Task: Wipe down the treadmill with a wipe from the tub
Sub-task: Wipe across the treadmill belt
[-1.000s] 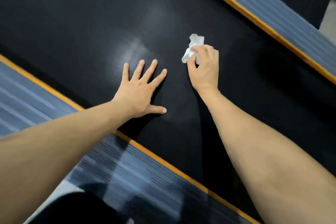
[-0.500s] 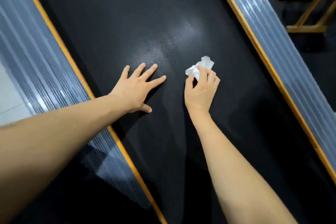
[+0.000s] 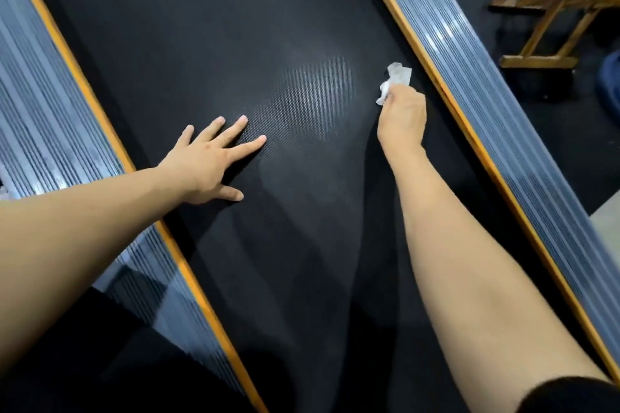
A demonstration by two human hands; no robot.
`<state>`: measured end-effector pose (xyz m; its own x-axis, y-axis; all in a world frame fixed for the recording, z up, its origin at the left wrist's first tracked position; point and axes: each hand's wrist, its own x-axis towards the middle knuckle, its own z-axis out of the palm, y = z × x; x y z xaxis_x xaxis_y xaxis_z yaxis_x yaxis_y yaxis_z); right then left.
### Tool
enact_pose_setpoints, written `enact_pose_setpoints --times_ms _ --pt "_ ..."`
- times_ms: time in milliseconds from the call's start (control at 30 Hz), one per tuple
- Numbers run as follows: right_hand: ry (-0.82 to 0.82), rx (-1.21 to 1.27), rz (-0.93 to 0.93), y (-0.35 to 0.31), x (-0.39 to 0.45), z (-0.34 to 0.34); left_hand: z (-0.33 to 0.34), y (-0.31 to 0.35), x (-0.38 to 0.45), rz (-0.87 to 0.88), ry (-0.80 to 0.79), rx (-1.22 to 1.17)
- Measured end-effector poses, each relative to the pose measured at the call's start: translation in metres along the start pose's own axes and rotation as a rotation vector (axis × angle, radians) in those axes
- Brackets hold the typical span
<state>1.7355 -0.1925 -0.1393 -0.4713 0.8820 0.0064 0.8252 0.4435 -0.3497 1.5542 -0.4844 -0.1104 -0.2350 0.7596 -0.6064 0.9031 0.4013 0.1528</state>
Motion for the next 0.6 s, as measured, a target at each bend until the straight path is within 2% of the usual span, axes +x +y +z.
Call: enact_pose_setpoints --times_ms 100,167,233,300,367,400,467,500,567,600 --pt "0.078 -0.01 0.129 -0.013 -0.006 -0.002 0.0 0.0 -0.002 0.007 0.034 -0.004" --pt "0.091 -0.037 0.127 -0.043 -0.031 0.006 0.001 -0.003 -0.006 0.019 0.102 -0.021" --pt "-0.022 0.121 -0.106 -0.087 -0.086 0.026 0.008 -0.008 -0.016 -0.015 0.196 -0.056" --pt "-0.227 0.264 -0.401 -0.127 -0.152 0.04 0.019 -0.012 -0.031 -0.116 0.272 -0.08" --pt "-0.258 0.267 -0.635 -0.133 -0.18 0.043 0.029 -0.018 -0.044 -0.169 0.269 -0.077" --pt "-0.232 0.228 -0.688 -0.12 -0.168 0.043 0.033 -0.02 -0.048 -0.167 0.25 -0.068" --pt "-0.101 0.081 -0.621 -0.087 -0.12 0.038 0.036 -0.026 -0.057 -0.149 0.225 -0.051" --pt "-0.018 -0.01 -0.506 -0.063 -0.088 0.032 0.038 -0.026 -0.06 -0.141 0.22 -0.041" --pt "0.013 -0.136 -0.237 -0.012 -0.031 0.013 0.039 -0.029 -0.064 -0.138 0.21 -0.01" --pt "0.026 -0.174 -0.177 0.008 -0.014 0.003 0.041 -0.029 -0.067 -0.151 0.215 0.0"
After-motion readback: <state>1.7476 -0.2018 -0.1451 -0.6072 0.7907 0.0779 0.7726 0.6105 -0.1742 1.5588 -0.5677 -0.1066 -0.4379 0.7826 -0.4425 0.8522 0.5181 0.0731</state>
